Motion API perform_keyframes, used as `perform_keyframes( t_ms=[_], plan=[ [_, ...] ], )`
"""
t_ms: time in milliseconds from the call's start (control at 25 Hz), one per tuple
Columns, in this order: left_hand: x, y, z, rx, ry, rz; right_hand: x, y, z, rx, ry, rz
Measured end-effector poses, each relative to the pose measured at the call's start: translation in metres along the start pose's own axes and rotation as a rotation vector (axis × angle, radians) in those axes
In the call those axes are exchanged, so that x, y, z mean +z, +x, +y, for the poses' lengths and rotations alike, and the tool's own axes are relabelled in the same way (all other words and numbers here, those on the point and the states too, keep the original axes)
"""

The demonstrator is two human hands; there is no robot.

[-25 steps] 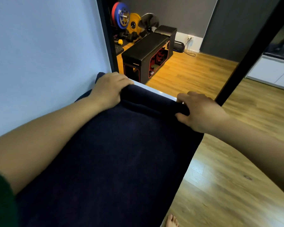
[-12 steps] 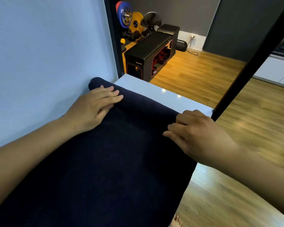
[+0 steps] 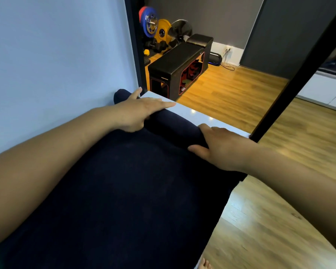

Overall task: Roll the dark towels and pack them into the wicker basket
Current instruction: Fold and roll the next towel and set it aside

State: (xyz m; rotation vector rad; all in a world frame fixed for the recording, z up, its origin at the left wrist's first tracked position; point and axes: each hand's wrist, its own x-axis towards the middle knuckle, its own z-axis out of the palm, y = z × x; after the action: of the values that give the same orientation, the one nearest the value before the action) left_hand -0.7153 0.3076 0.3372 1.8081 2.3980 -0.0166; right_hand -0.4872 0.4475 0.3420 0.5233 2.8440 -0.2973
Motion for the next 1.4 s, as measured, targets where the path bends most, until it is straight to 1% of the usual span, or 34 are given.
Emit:
perform_keyframes(
  t_ms=[40, 80, 160, 240, 320, 360, 480, 600, 640, 760, 840, 920, 1000, 1040, 1080, 1160, 1240, 1280, 1320, 1400],
  plan=[
    [0.000, 0.007, 0.003, -0.027, -0.001, 0.009, -0.004, 0.005, 0.003, 0.021, -0.048, 0.006],
    [0.001, 0.013, 0.006, -0.028, 0.003, 0.054, -0.008, 0.010, 0.006, 0.042, -0.103, 0.020],
    [0.009, 0.017, 0.009, -0.010, 0.023, 0.188, -0.010, 0.015, 0.006, 0.069, -0.252, 0.074],
    [0.021, 0.014, 0.004, 0.031, 0.035, 0.290, -0.002, 0.012, 0.001, 0.096, -0.429, 0.187],
    [0.028, 0.003, -0.002, 0.078, 0.046, 0.321, 0.015, 0.005, -0.008, 0.089, -0.511, 0.322],
    [0.029, -0.003, -0.006, 0.094, 0.044, 0.308, 0.021, 0.001, -0.012, 0.093, -0.512, 0.356],
    [0.029, -0.025, -0.011, 0.111, -0.047, 0.242, 0.034, -0.014, -0.030, 0.091, -0.440, 0.346],
    [0.034, -0.056, -0.012, 0.126, -0.115, 0.265, 0.044, -0.035, -0.046, 0.015, -0.382, 0.294],
    [0.038, -0.068, -0.010, 0.129, -0.111, 0.292, 0.049, -0.041, -0.049, -0.023, -0.354, 0.313],
    [0.050, -0.097, -0.005, 0.086, -0.069, 0.376, 0.067, -0.061, -0.060, -0.112, -0.256, 0.443],
    [0.046, -0.101, -0.001, 0.043, -0.020, 0.448, 0.074, -0.066, -0.067, -0.135, -0.256, 0.526],
    [0.026, -0.087, 0.005, 0.036, -0.036, 0.508, 0.062, -0.056, -0.069, -0.131, -0.275, 0.608],
    [0.006, -0.057, 0.008, 0.021, -0.024, 0.504, 0.041, -0.036, -0.063, -0.147, -0.279, 0.709],
    [-0.001, -0.042, 0.010, -0.004, -0.004, 0.470, 0.026, -0.026, -0.060, -0.159, -0.249, 0.712],
    [-0.002, -0.027, 0.009, -0.037, -0.006, 0.440, 0.015, -0.018, -0.055, -0.160, -0.203, 0.667],
    [0.005, -0.009, 0.007, -0.068, -0.083, 0.430, 0.003, -0.010, -0.046, -0.069, -0.088, 0.480],
    [0.018, -0.003, 0.004, -0.001, -0.065, 0.455, 0.004, -0.008, -0.039, 0.065, -0.044, 0.259],
    [0.022, 0.000, 0.002, 0.027, -0.043, 0.450, 0.005, -0.006, -0.035, 0.082, -0.078, 0.179],
    [0.023, 0.002, 0.003, 0.021, -0.043, 0.435, 0.005, -0.002, -0.032, 0.071, -0.119, 0.130],
    [0.023, 0.012, 0.004, -0.020, -0.046, 0.434, 0.000, 0.010, -0.024, 0.037, -0.166, 0.089]
  ],
)
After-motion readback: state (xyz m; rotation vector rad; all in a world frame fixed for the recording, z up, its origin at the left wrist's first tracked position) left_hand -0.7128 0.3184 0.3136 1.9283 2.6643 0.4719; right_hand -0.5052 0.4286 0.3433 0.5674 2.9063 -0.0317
